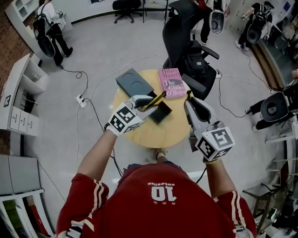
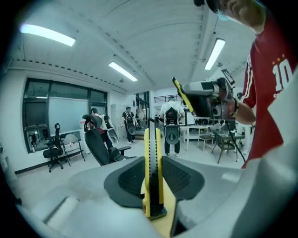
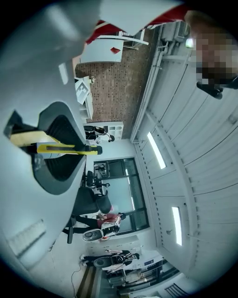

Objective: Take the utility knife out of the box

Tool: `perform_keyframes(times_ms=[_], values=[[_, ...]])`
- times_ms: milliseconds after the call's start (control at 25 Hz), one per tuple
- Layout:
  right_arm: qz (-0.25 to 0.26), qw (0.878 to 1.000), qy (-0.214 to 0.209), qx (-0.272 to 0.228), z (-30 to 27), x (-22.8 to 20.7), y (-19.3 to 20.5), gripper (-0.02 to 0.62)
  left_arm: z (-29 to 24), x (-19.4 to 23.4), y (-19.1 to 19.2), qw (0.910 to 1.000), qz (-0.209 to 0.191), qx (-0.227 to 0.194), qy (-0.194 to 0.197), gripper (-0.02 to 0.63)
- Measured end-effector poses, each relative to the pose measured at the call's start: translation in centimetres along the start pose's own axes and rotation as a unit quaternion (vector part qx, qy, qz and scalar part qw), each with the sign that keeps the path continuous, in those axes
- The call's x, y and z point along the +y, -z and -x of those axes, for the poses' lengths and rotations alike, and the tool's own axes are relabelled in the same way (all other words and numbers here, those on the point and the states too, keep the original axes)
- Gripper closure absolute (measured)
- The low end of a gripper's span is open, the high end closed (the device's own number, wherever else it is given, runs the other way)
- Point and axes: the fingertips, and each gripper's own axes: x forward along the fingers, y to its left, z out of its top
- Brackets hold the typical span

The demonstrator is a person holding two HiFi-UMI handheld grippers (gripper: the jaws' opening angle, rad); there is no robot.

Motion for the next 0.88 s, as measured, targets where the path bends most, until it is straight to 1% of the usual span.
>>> perform_keyframes(times_ms=[200, 360, 480, 560, 640, 800, 880], values=[[0.003, 1.000, -0.010, -0.018, -0.4, 2.2, -1.8, 0.534, 3.9, -1.3, -3.2, 0.9988, 0.021, -0.039, -0.022, 0.479], [0.006, 0.999, -0.013, -0.032, -0.8, 3.4, -3.0, 0.535, 6.7, -1.8, -6.0, 0.9941, 0.046, -0.087, -0.046, 0.479], [0.011, 0.999, -0.017, -0.041, -0.6, 4.6, -3.7, 0.534, 8.8, -2.0, -7.8, 0.9871, 0.068, -0.127, -0.069, 0.479], [0.014, 0.998, -0.017, -0.050, -0.3, 5.3, -4.2, 0.534, 10.1, -2.1, -8.7, 0.9808, 0.083, -0.153, -0.087, 0.479], [0.019, 0.998, -0.016, -0.058, 0.1, 5.8, -4.6, 0.534, 11.4, -2.3, -9.6, 0.9742, 0.089, -0.175, -0.112, 0.479], [0.022, 0.997, -0.003, -0.071, 0.6, 6.0, -5.0, 0.535, 13.6, -2.3, -10.4, 0.9622, 0.074, -0.185, -0.186, 0.479], [0.021, 0.997, 0.006, -0.079, 0.9, 5.8, -5.2, 0.535, 14.6, -2.2, -10.8, 0.9563, 0.066, -0.189, -0.213, 0.479]])
